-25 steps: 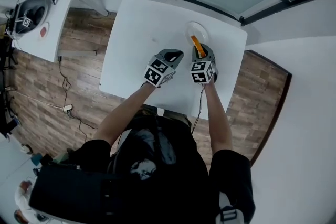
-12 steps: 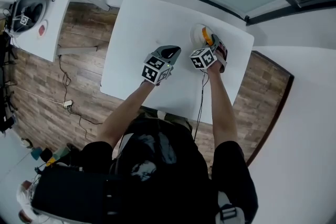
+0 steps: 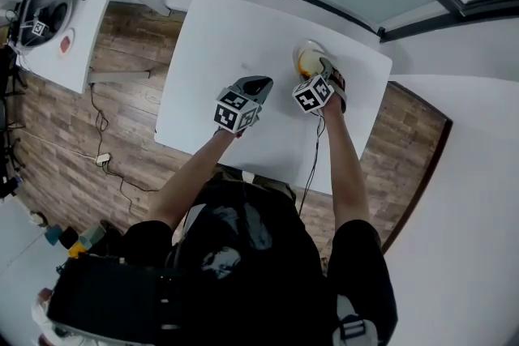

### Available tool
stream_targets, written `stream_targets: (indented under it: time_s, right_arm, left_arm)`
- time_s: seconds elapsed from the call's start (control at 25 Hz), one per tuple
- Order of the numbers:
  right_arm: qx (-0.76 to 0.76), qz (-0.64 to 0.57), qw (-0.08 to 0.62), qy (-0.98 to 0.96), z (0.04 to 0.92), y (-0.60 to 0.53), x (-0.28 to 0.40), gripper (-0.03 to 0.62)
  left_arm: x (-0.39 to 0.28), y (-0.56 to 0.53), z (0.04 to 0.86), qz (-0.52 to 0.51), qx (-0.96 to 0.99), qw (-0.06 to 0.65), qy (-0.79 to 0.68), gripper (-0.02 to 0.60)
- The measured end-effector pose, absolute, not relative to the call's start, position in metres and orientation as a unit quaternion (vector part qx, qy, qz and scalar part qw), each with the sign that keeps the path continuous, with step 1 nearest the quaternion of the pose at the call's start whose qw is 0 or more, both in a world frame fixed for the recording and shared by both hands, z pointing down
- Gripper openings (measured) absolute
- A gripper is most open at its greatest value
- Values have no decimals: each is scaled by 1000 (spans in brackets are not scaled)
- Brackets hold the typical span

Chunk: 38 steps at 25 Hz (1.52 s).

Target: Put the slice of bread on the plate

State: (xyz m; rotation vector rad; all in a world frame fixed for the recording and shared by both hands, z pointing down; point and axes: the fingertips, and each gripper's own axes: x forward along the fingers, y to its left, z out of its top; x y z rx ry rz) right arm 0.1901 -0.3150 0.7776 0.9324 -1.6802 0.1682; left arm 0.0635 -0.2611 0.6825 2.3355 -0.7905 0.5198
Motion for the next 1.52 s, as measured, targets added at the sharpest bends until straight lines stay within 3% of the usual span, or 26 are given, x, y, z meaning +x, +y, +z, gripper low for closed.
stream_targets:
  time_s: [0.16, 0.44, 0.52, 0.6, 0.8, 1.0, 1.52]
  right_arm:
    - [394, 107, 521, -749, 760, -301, 178, 325]
    - [489, 139, 376, -774, 698, -270, 175, 312]
    - [519, 132, 341, -773, 675, -255, 177, 180]
    - [551, 129, 307, -765, 652, -238, 181, 101]
    - [624, 159, 218, -733, 605, -184, 196, 16]
    - [636, 177, 151, -735, 576, -137, 195, 11]
    - [620, 150, 112, -762, 544, -98, 174, 12]
  left_arm:
    - [67, -254, 677, 195, 884, 306, -294, 3]
    - [77, -235, 665, 191, 891, 297, -286, 3]
    - [81, -228, 658, 186, 895, 290, -284, 3]
    - [86, -220, 647, 177, 901, 276, -284, 3]
    - [98, -186, 610, 157, 919, 213, -291, 3]
    - [99, -149, 577, 136, 928, 167, -305, 3]
    - [105, -120, 545, 119, 938, 125, -301, 3]
